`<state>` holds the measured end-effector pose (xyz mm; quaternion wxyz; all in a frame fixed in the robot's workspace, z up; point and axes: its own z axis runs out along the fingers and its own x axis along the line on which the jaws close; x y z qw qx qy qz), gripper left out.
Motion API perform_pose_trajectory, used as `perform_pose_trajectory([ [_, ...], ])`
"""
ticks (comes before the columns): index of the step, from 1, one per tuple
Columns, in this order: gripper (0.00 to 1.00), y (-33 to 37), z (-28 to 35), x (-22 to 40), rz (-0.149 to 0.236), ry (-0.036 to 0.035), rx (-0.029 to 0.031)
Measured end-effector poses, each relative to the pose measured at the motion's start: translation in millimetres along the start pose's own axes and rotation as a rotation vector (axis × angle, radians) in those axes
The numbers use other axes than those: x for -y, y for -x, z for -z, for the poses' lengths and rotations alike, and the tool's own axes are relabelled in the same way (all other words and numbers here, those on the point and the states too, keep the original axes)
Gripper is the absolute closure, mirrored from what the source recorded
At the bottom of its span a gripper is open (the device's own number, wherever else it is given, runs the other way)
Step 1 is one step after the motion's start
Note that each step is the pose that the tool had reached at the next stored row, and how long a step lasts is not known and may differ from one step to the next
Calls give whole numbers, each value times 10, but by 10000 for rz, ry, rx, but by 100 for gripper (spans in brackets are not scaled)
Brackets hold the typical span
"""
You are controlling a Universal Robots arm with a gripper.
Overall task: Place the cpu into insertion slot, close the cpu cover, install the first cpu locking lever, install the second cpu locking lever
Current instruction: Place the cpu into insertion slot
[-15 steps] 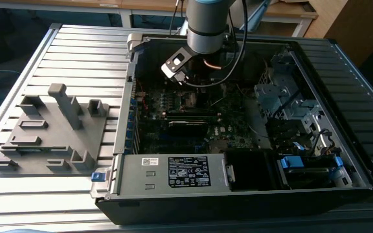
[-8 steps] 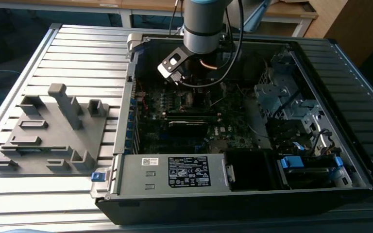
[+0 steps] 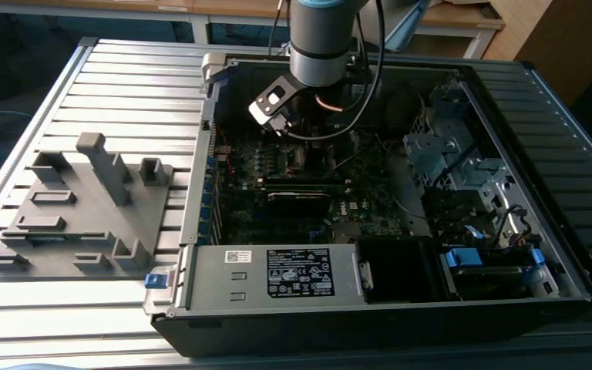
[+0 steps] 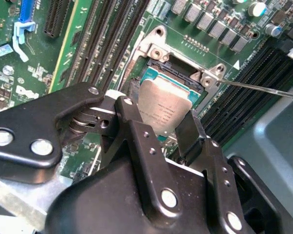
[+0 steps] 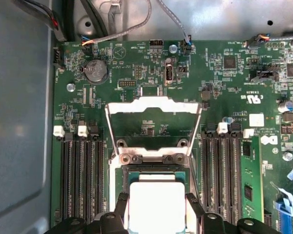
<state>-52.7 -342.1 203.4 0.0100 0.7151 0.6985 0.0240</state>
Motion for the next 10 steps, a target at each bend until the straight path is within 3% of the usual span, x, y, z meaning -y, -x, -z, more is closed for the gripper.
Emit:
perform_pose_trajectory([
  [7, 46, 1, -33, 5, -22, -2, 7],
  [10, 46, 0, -43, 5, 9, -1, -23],
])
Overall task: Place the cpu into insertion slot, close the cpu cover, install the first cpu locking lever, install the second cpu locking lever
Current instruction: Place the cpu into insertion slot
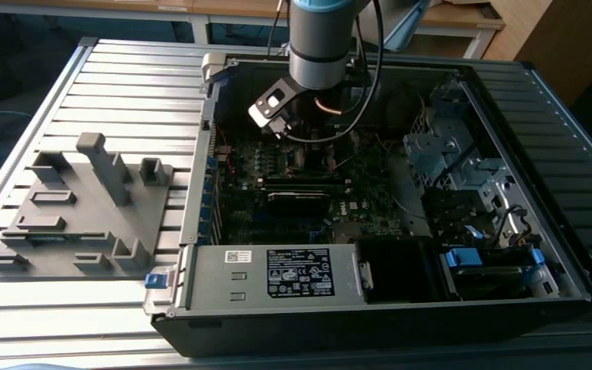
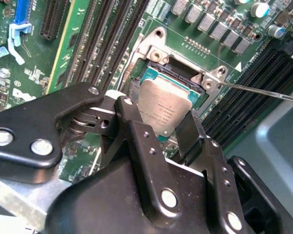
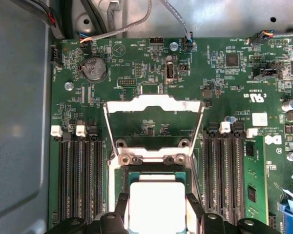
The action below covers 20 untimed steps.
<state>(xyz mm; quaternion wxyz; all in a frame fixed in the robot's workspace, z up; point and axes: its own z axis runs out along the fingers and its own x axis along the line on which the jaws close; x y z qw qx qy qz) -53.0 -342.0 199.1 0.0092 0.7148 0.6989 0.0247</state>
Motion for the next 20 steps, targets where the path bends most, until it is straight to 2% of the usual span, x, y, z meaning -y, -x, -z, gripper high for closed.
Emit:
perform_pose_trajectory([
  [12, 46, -37, -41, 6, 75, -3, -5],
  [20, 46, -38, -65, 13, 68, -2, -6],
])
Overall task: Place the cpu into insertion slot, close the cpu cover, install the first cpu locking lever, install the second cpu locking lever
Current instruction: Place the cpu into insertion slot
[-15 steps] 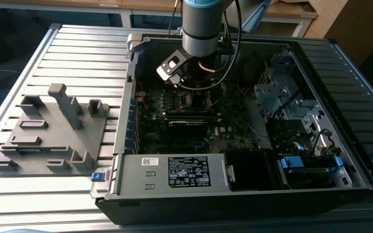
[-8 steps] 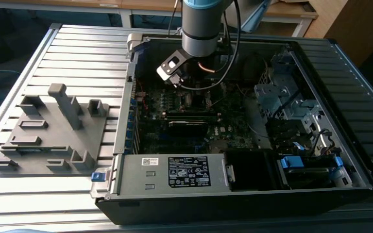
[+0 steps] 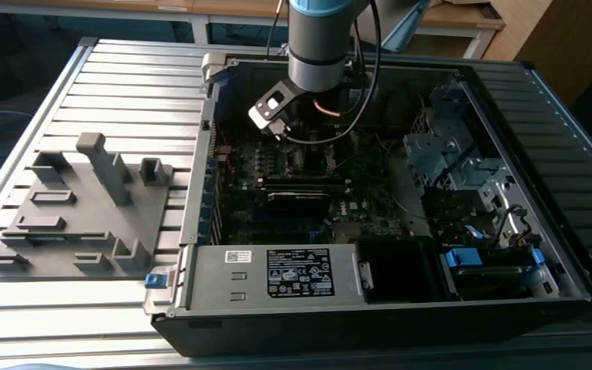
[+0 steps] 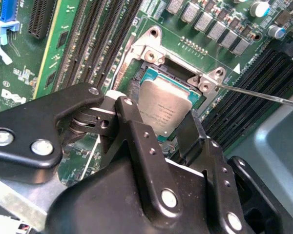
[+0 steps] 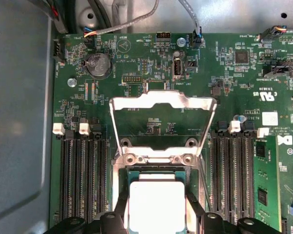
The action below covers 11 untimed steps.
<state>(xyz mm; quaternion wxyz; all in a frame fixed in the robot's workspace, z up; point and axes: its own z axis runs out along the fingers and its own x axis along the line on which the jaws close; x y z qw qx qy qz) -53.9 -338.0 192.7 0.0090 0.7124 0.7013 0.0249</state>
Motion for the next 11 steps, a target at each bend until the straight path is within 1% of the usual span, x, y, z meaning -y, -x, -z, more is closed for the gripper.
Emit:
perform_pose_trajectory([
  [3, 46, 2, -11, 2, 1, -5, 9],
  [11, 46, 1, -20, 2, -1, -3, 5],
])
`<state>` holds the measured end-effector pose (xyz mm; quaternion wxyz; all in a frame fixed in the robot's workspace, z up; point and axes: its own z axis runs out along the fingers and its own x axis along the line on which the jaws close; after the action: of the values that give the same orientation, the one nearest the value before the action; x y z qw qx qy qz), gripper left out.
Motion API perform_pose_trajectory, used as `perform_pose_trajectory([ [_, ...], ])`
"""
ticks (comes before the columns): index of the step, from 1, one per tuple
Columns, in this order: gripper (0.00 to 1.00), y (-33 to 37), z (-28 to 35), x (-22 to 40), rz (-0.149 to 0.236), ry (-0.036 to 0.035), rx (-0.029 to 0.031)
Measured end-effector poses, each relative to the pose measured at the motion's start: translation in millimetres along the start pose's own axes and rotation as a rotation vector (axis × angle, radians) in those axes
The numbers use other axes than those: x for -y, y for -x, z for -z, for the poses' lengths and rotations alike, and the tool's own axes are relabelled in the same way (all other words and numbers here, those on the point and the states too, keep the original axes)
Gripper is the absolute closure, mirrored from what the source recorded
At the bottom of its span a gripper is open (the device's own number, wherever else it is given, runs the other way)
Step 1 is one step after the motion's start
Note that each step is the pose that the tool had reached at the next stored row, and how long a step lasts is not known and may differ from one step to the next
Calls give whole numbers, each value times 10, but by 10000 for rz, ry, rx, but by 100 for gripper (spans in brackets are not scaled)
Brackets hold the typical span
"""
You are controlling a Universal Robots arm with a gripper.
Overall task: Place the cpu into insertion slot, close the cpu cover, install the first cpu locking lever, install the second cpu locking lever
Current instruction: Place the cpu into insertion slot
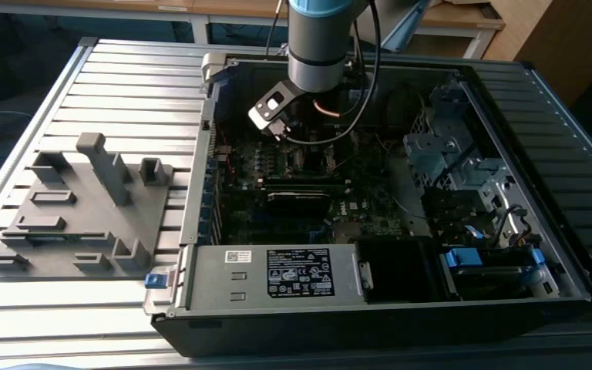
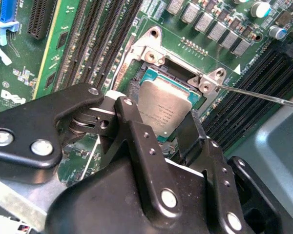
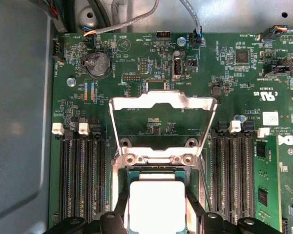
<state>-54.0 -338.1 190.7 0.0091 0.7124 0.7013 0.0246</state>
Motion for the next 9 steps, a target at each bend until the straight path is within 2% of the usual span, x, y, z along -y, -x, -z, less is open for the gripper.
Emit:
perform_pose_trajectory([
  [9, 46, 1, -15, 1, 1, 0, 1],
])
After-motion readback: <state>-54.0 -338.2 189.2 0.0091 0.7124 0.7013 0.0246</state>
